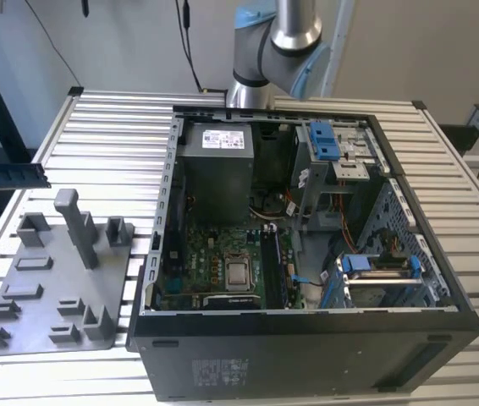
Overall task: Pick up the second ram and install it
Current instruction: 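Pick up the second ram and move it above second insertion slot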
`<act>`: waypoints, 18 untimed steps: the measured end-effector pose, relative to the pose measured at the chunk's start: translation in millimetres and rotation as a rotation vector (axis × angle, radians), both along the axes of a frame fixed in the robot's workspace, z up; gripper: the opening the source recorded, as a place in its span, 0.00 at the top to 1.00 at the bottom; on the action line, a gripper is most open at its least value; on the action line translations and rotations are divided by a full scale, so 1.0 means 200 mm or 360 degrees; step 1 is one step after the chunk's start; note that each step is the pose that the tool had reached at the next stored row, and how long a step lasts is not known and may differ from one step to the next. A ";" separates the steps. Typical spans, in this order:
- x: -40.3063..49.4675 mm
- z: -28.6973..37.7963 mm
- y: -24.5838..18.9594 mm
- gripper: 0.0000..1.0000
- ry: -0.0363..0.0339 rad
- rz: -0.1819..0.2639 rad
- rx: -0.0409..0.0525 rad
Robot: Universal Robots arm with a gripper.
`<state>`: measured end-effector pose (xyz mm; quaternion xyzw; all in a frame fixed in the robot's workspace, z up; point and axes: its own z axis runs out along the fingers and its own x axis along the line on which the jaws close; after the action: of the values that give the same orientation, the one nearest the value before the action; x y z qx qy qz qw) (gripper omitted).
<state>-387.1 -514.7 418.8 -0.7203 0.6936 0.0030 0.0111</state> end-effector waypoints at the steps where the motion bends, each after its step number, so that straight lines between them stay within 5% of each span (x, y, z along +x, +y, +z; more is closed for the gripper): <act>1: 0.011 0.000 0.000 0.86 0.0000 0.0000 0.0000; 18: 0.233 0.000 0.000 0.86 0.0000 0.0000 0.0000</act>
<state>-340.5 -514.7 418.7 -0.7203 0.6936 0.0031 0.0111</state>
